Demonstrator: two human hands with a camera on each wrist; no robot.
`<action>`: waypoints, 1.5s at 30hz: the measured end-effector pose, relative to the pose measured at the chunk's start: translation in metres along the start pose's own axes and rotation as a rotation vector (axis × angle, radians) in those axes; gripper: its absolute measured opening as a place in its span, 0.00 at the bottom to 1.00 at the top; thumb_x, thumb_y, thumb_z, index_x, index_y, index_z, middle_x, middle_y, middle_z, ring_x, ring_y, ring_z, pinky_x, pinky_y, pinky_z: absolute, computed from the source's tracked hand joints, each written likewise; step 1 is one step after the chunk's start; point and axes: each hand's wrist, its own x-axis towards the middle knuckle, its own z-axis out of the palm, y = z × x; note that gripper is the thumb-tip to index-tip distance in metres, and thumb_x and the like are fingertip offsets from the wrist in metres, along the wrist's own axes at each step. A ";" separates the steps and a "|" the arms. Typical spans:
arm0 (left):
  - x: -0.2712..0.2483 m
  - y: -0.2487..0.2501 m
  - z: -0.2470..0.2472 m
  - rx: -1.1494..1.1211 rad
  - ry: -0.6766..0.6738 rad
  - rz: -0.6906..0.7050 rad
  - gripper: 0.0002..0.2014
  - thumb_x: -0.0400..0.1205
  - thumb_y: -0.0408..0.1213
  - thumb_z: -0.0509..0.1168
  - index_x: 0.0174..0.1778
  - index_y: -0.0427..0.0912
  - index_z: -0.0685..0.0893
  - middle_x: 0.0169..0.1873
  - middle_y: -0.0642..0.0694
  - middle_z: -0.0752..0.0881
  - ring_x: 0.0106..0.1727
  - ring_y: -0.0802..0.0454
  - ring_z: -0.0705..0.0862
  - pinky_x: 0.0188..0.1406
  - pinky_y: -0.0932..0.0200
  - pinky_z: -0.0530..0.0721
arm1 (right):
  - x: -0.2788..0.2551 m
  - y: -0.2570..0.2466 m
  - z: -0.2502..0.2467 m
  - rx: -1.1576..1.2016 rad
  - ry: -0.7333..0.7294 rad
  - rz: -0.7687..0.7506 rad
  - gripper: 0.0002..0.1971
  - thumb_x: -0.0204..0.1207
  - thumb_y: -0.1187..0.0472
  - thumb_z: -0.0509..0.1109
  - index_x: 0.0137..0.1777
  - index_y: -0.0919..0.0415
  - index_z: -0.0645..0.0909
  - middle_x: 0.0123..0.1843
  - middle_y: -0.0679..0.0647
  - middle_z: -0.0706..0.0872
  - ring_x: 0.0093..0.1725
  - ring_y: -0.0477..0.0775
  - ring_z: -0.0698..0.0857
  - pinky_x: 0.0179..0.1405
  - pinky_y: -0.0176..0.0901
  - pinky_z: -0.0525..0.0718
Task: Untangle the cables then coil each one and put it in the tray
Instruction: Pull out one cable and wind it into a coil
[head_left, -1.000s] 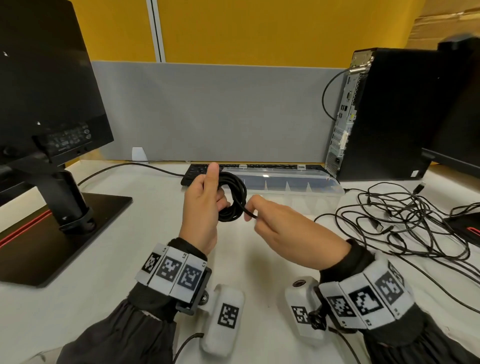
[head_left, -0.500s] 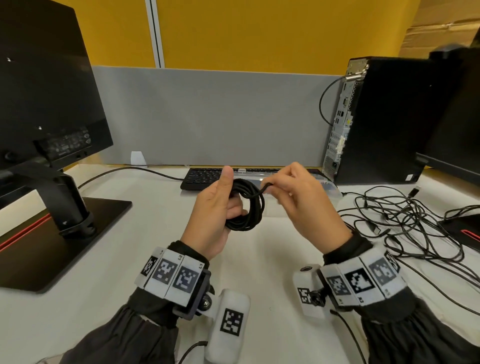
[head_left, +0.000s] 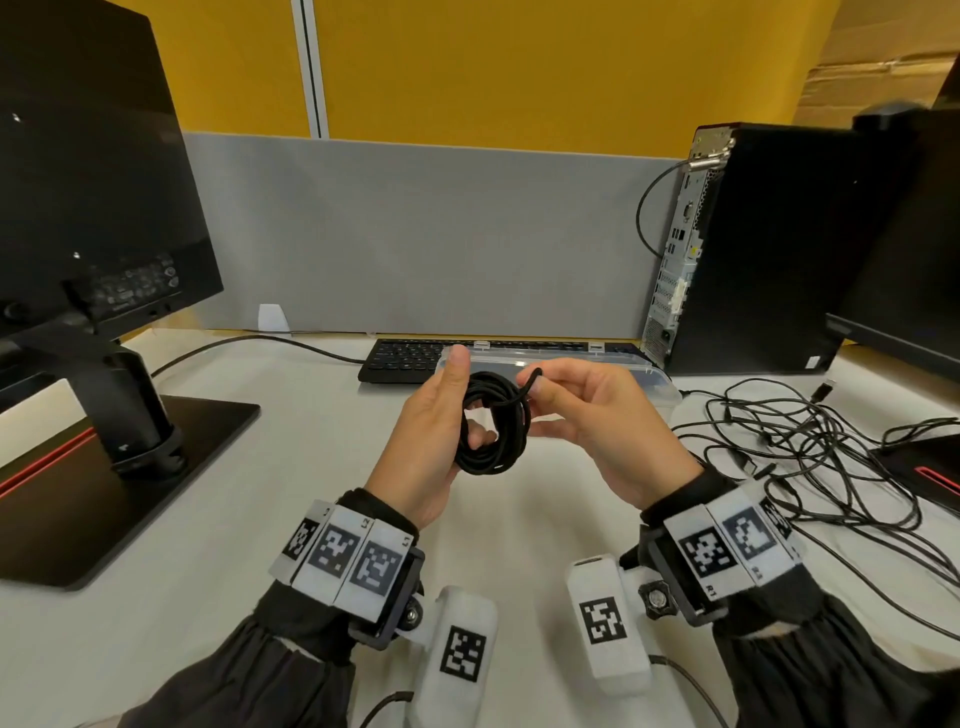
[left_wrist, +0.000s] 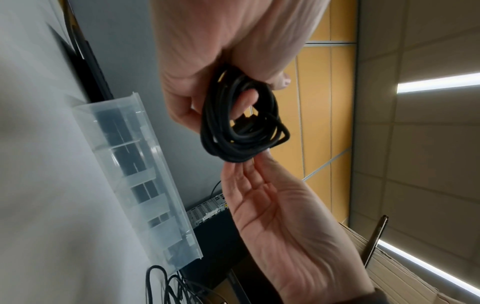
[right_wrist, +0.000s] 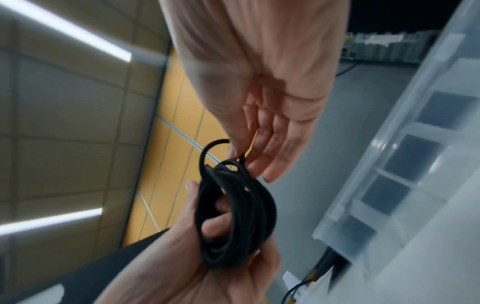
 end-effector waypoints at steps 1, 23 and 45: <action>0.000 0.000 0.000 0.016 0.013 -0.006 0.25 0.79 0.59 0.53 0.51 0.41 0.83 0.28 0.53 0.80 0.21 0.60 0.70 0.26 0.68 0.74 | 0.000 0.000 -0.001 -0.012 -0.014 0.001 0.07 0.80 0.68 0.64 0.49 0.63 0.84 0.42 0.58 0.89 0.41 0.51 0.86 0.49 0.49 0.87; -0.001 -0.001 0.001 -0.030 0.004 -0.074 0.24 0.78 0.57 0.58 0.49 0.36 0.76 0.17 0.53 0.65 0.20 0.57 0.64 0.27 0.62 0.68 | -0.007 -0.006 0.006 0.038 -0.171 0.011 0.18 0.71 0.50 0.68 0.55 0.62 0.81 0.45 0.54 0.89 0.47 0.50 0.88 0.49 0.45 0.86; -0.004 -0.005 0.006 -0.087 0.091 -0.075 0.20 0.83 0.51 0.58 0.33 0.39 0.81 0.16 0.52 0.72 0.20 0.57 0.70 0.21 0.68 0.74 | -0.007 0.004 0.008 0.000 -0.208 0.010 0.13 0.74 0.52 0.69 0.55 0.56 0.75 0.45 0.52 0.86 0.48 0.52 0.86 0.53 0.45 0.81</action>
